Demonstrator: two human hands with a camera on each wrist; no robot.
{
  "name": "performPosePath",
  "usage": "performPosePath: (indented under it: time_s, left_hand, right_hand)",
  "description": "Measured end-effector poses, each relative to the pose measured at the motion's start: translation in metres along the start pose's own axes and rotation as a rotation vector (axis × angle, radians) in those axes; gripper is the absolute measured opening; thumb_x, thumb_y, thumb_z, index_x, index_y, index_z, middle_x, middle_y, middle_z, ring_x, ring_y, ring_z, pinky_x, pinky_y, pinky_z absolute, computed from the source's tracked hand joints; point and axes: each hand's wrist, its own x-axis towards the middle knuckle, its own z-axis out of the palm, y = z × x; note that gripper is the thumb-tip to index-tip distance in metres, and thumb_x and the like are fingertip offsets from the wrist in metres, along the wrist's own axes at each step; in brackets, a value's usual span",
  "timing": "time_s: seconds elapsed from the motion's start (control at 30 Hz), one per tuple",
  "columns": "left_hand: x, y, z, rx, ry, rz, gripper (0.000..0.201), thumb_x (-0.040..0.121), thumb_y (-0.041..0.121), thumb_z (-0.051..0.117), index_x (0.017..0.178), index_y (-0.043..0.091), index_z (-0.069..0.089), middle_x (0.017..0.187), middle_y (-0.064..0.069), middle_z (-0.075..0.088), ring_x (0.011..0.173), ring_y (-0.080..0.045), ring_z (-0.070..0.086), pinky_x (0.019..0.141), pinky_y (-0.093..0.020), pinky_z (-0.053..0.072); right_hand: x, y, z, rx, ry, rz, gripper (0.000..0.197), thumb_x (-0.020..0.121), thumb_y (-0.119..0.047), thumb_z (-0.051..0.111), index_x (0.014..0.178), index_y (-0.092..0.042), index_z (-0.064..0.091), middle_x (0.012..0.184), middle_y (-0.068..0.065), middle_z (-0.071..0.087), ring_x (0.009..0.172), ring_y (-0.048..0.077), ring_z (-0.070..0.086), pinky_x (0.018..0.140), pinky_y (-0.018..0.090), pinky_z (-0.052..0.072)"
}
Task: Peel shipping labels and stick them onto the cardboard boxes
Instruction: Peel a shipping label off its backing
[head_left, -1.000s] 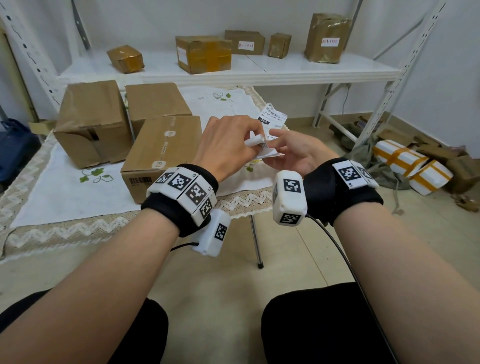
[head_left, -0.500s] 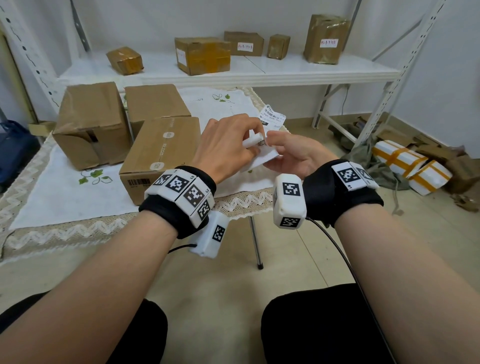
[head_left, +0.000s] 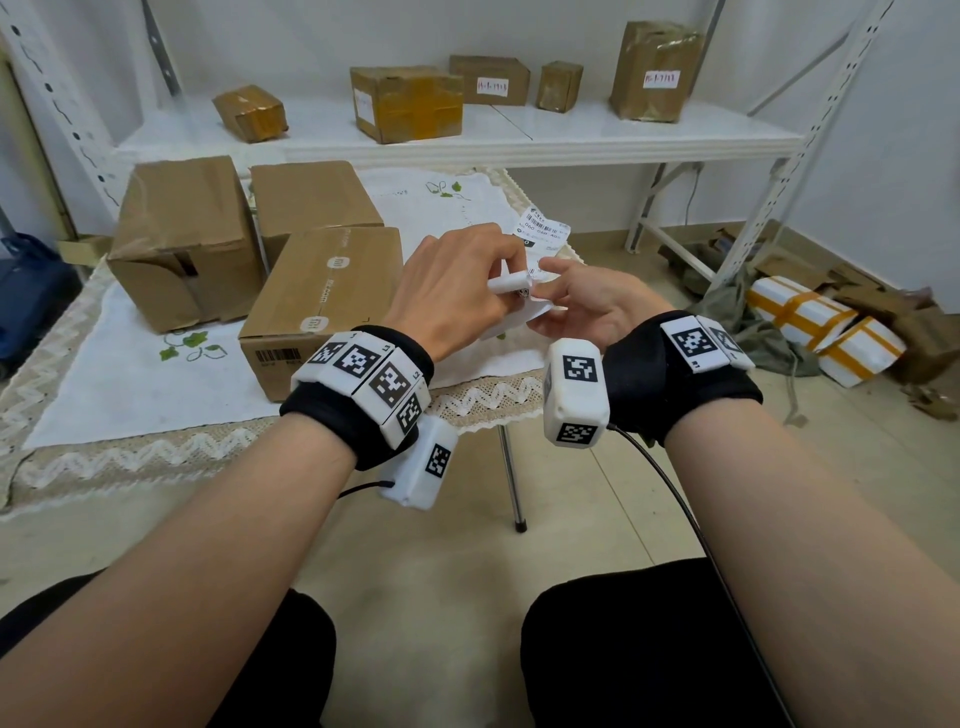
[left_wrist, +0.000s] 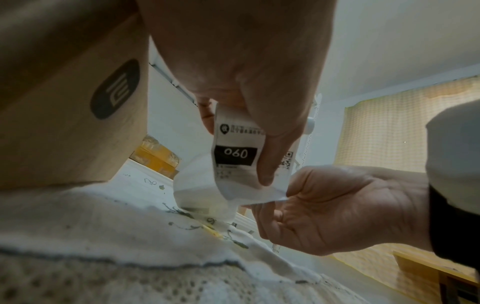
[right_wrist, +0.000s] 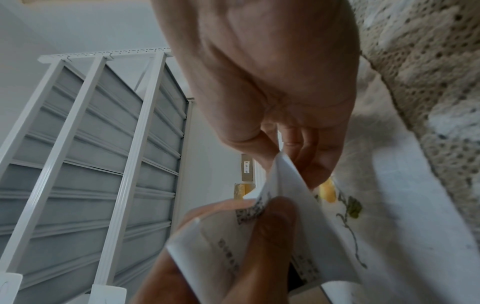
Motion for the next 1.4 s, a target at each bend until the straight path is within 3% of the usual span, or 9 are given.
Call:
performPosePath:
  time_s: [0.27,0.53,0.8,0.93,1.07,1.17,1.23,1.3,1.4]
  left_hand:
    - [0.000,-0.001,-0.001,-0.026,-0.052,0.003,0.011,0.082,0.026,0.076,0.091,0.023,0.070,0.086,0.009,0.056,0.082,-0.018,0.051,0.067,-0.030,0.026]
    - [0.002,-0.002,-0.004,-0.091,-0.030,0.009,0.012,0.081,0.026,0.079,0.092,0.026,0.074,0.079,0.010,0.053,0.082,-0.019,0.054,0.067,-0.034,0.037]
    - [0.005,-0.003,-0.009,-0.154,-0.045,-0.002,0.016,0.079,0.023,0.080,0.088,0.034,0.072,0.088,0.007,0.066,0.082,-0.019,0.055,0.077,-0.045,0.049]
    - [0.005,-0.005,-0.014,-0.230,-0.059,-0.048,0.018,0.074,0.026,0.080,0.081,0.038,0.068,0.089,0.008,0.071,0.080,-0.015,0.058,0.079,-0.048,0.053]
    - [0.003,-0.007,-0.020,-0.320,-0.059,-0.092,0.024,0.075,0.016,0.083,0.081,0.035,0.069,0.091,0.002,0.073,0.086,-0.019,0.063,0.080,-0.046,0.055]
    - [0.002,-0.008,-0.024,-0.399,-0.051,-0.113,0.023,0.074,0.016,0.085,0.084,0.031,0.071,0.091,-0.011,0.072,0.086,-0.028,0.066,0.076,-0.047,0.058]
    - [0.002,-0.009,-0.026,-0.440,-0.032,-0.103,0.021,0.073,0.020,0.085,0.083,0.031,0.071,0.094,-0.024,0.069,0.081,-0.035,0.064,0.070,-0.042,0.060]
    - [0.003,-0.010,-0.028,-0.469,-0.017,-0.100,0.024,0.075,0.018,0.086,0.082,0.033,0.069,0.095,-0.026,0.069,0.074,-0.034,0.059,0.060,-0.027,0.053]
    - [0.003,-0.014,-0.029,-0.511,-0.021,-0.110,0.030,0.078,0.012,0.085,0.082,0.035,0.066,0.093,-0.021,0.070,0.070,-0.023,0.058,0.049,-0.015,0.045]
  right_hand:
    - [0.003,0.002,-0.003,0.024,0.037,0.018,0.064,0.098,0.010,0.055,0.153,-0.018,0.040,0.092,0.008,0.060,0.071,0.019,0.057,0.058,0.029,0.049]
    - [0.009,0.002,-0.003,0.044,0.050,0.021,0.068,0.100,0.010,0.051,0.157,-0.021,0.034,0.094,0.010,0.055,0.073,0.019,0.051,0.065,0.029,0.046]
    - [0.014,0.004,-0.005,0.008,0.044,0.087,0.073,0.098,0.016,0.038,0.157,-0.027,0.035,0.093,0.014,0.050,0.062,0.016,0.048,0.044,0.022,0.050]
    - [0.017,0.006,-0.005,-0.039,0.070,0.094,0.068,0.099,0.016,0.028,0.151,-0.025,0.043,0.093,0.013,0.046,0.066,0.016,0.050,0.044,0.024,0.056]
    - [0.018,0.008,-0.006,-0.076,0.076,0.086,0.063,0.100,0.016,0.030,0.146,-0.024,0.048,0.092,0.014,0.049,0.069,0.017,0.053,0.057,0.031,0.057]
    - [0.018,0.009,-0.005,-0.118,0.080,0.081,0.061,0.100,0.016,0.036,0.145,-0.024,0.050,0.103,0.016,0.054,0.071,0.018,0.055,0.047,0.028,0.056]
    - [0.019,0.010,-0.004,-0.125,0.093,0.082,0.061,0.099,0.017,0.036,0.141,-0.025,0.052,0.113,0.017,0.054,0.070,0.018,0.055,0.040,0.024,0.053]
    - [0.019,0.011,-0.004,-0.119,0.098,0.084,0.057,0.099,0.017,0.035,0.132,-0.025,0.052,0.115,0.017,0.053,0.069,0.017,0.055,0.040,0.023,0.052]
    - [0.021,0.010,-0.004,-0.132,0.085,0.087,0.063,0.099,0.018,0.035,0.141,-0.025,0.052,0.114,0.015,0.054,0.068,0.017,0.055,0.040,0.023,0.052]
